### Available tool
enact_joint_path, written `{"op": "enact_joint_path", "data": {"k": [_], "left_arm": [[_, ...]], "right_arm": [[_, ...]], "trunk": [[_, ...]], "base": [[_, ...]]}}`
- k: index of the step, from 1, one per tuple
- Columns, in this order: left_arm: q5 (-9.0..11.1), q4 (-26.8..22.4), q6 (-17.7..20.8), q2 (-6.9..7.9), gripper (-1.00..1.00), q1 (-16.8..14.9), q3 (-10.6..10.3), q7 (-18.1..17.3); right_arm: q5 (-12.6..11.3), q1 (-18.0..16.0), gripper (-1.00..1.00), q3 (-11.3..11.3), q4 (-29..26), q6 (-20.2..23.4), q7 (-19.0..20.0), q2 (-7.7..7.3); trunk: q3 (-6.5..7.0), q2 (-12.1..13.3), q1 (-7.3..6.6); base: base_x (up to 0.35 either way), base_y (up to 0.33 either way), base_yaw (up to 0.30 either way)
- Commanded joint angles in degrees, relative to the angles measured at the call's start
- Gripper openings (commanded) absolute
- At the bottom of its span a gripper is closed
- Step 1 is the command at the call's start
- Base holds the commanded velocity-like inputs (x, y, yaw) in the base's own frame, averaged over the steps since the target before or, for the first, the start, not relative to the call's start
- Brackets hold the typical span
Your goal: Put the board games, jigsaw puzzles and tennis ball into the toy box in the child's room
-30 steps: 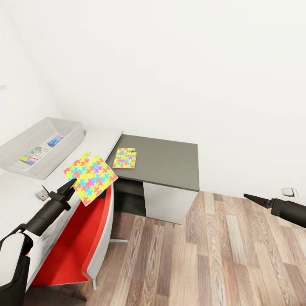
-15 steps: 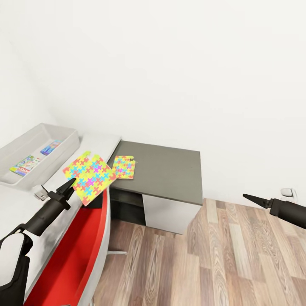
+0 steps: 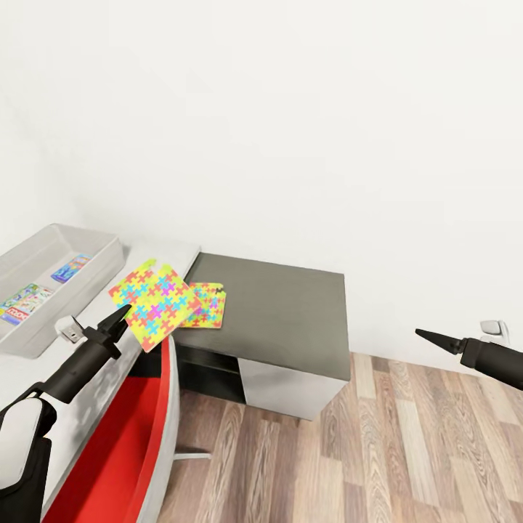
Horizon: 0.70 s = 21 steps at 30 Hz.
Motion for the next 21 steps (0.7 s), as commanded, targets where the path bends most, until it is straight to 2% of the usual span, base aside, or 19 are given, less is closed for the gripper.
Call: {"op": "enact_joint_path", "data": {"k": [1,10,21], "left_arm": [[0.07,0.00,0.37,0.00,-1.00,-0.05,0.08,-0.08],[0.05,0.00,0.40,0.04,-1.00,-0.05,0.08,-0.21],[0.05,0.00,0.37,0.03,-1.00,-0.05,0.15,-0.23]], "right_arm": [[-0.01,-0.05,1.00,-0.06,0.00,0.27,0.15,0.00],[-0.01,-0.02,1.00,-0.06,0.00,0.10,0.21,0.02],[-0.01,0.03,1.00,-0.06,0.00,0.07,0.23,0.03]], "trunk": [[-0.06,-0.05,0.02],[-0.06,-0.05,0.02],[-0.06,-0.05,0.02]], "base": [[0.068,-0.011,0.000],[0.062,-0.005,0.000],[0.237,-0.001,0.000]]}}
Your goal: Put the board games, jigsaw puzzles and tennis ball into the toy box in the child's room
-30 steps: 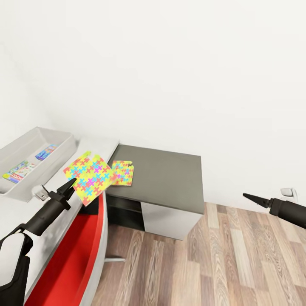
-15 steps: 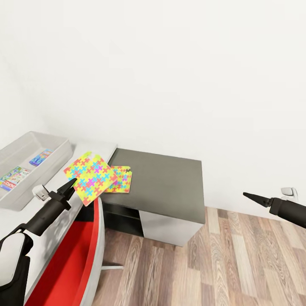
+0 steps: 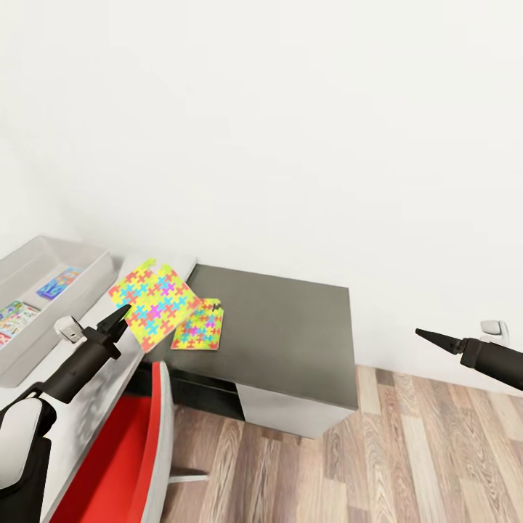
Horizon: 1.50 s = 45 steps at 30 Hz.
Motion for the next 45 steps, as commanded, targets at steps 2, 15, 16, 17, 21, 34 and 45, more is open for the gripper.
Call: {"op": "enact_joint_path", "data": {"k": [2,15,16,17,21,34,45], "left_arm": [[0.09,0.01,0.37,0.00,-1.00,-0.05,0.09,-0.09],[0.11,-0.06,0.38,-0.17,-1.00,-0.05,-0.12,-0.45],[0.11,-0.19,0.38,-0.24,-1.00,-0.05,-0.18,-0.62],[0.10,-0.31,0.37,-0.30,-1.00,-0.05,-0.23,-0.78],[0.03,-0.68,0.37,-0.39,-1.00,-0.05,-0.33,-1.26],[-0.07,-5.08,0.75,0.13,-1.00,-0.26,0.19,0.86],[3.15,-3.98,1.22,7.12,-1.00,-7.46,1.67,13.16]], "right_arm": [[-0.02,-0.05,1.00,-0.06,-0.02,0.32,0.15,0.00],[-0.02,-0.04,1.00,0.01,0.00,0.32,0.16,0.00],[-0.02,-0.04,1.00,0.01,0.00,0.32,0.16,0.00],[-0.02,-0.04,1.00,0.02,0.00,0.32,0.16,0.00],[-0.02,-0.04,1.00,0.07,0.00,0.32,0.09,0.00],[0.00,-0.04,1.00,0.39,0.00,0.42,-0.17,0.06],[0.30,-0.12,1.00,0.65,0.00,0.52,-0.43,0.71]], "trunk": [[-0.05,-0.05,0.03],[-0.05,-0.05,0.03],[-0.05,-0.05,0.03],[-0.05,-0.05,0.03],[-0.05,-0.05,0.03],[-0.05,-0.05,0.03],[-0.05,-0.05,0.03]], "base": [[0.106,0.000,0.000],[0.032,0.000,0.000],[0.071,0.000,0.000],[0.078,0.000,0.000],[0.038,0.000,0.000],[0.008,0.000,0.000],[0.000,0.000,0.000]]}}
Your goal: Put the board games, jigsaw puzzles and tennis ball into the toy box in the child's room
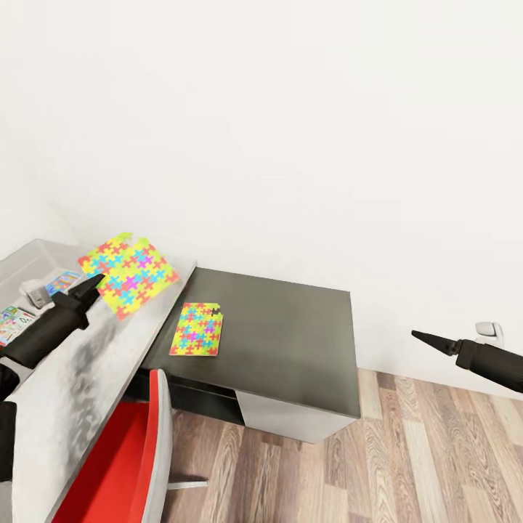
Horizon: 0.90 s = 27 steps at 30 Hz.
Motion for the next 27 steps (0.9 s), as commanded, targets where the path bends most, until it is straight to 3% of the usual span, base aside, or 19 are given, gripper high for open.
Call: {"op": "enact_joint_path", "data": {"k": [1,2,6,13,14,15,20,27], "left_arm": [[0.60,1.25,0.32,0.87,-1.00,-1.52,0.30,1.69],[2.04,4.07,0.33,2.44,-1.00,-4.80,0.61,5.33],[3.39,10.07,0.31,5.10,-1.00,-11.18,0.86,10.70],[3.53,24.18,0.15,9.39,-1.00,-23.01,0.32,14.37],[3.41,25.45,0.15,9.87,-1.00,-24.09,0.02,14.62],[2.67,27.85,0.10,10.77,-1.00,-26.24,-1.58,15.16],[1.94,27.36,0.03,11.33,-1.00,-27.29,-3.49,15.42],[1.85,25.27,-0.03,11.47,-1.00,-25.80,-3.94,15.57]], "right_arm": [[0.00,-0.05,1.00,-0.06,0.00,0.32,0.15,0.24],[0.03,-0.05,1.00,-0.06,0.00,0.33,0.14,0.72],[0.03,-0.06,1.00,-0.06,0.00,0.36,0.12,1.33],[0.03,-0.01,1.00,-0.17,-0.07,0.44,0.18,1.75],[0.03,0.00,1.00,-0.19,-0.08,0.48,0.18,1.76],[0.03,0.00,1.00,-0.18,-0.08,0.60,0.16,1.80],[0.03,-0.02,1.00,-0.20,-0.09,0.61,0.17,1.82],[0.03,0.01,1.00,-0.22,-0.09,0.37,0.20,1.83]], "trunk": [[-0.06,-0.05,0.01],[-0.06,-0.05,0.01],[-0.06,-0.05,0.01],[-0.06,-0.05,0.01],[-0.06,-0.05,0.01],[-0.05,-0.05,0.01],[0.03,-0.05,0.01],[0.10,-0.05,0.01]], "base": [[0.000,0.000,0.000],[0.000,0.000,0.000],[0.000,0.000,0.042],[0.000,0.000,0.198],[0.000,0.000,0.165],[0.000,0.000,0.084],[0.000,0.000,0.045],[0.000,0.000,0.017]]}}
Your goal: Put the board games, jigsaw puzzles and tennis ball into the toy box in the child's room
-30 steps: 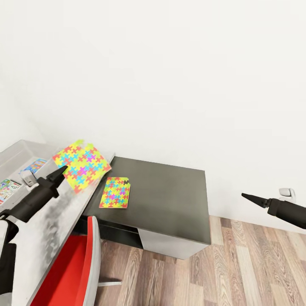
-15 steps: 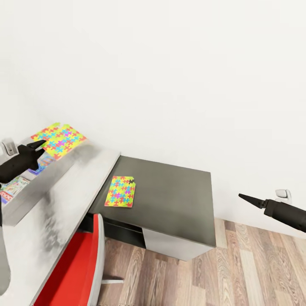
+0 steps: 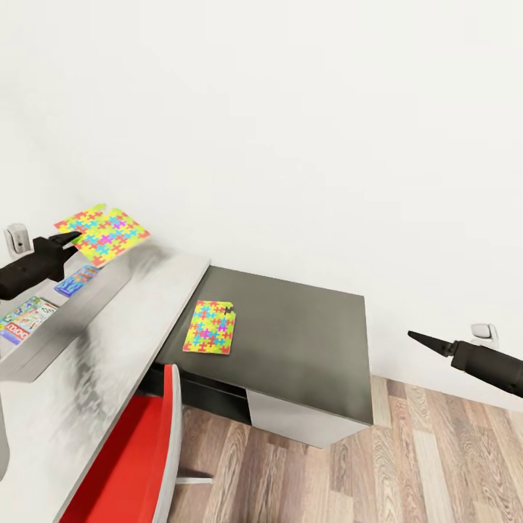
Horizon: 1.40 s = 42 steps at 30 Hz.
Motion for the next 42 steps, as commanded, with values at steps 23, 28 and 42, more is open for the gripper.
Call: {"op": "enact_joint_path", "data": {"k": [23,28,42], "left_arm": [[0.57,-2.34,0.14,0.25,-1.00,1.07,-0.05,0.47],[0.51,-2.39,0.09,0.35,-1.00,1.16,0.02,0.33],[0.42,-2.36,0.06,0.47,-1.00,1.29,0.14,0.31]], "right_arm": [[-0.01,-0.03,1.00,0.18,-0.01,0.16,0.17,0.00],[-0.01,-0.03,1.00,0.18,-0.01,0.16,0.17,0.01],[-0.01,-0.03,1.00,0.25,-0.01,0.16,0.17,0.07]], "trunk": [[-0.03,-0.06,0.01],[-0.03,-0.06,0.01],[-0.03,-0.06,0.01]], "base": [[0.114,-0.109,0.002],[0.105,-0.066,0.000],[0.029,-0.010,0.000]]}}
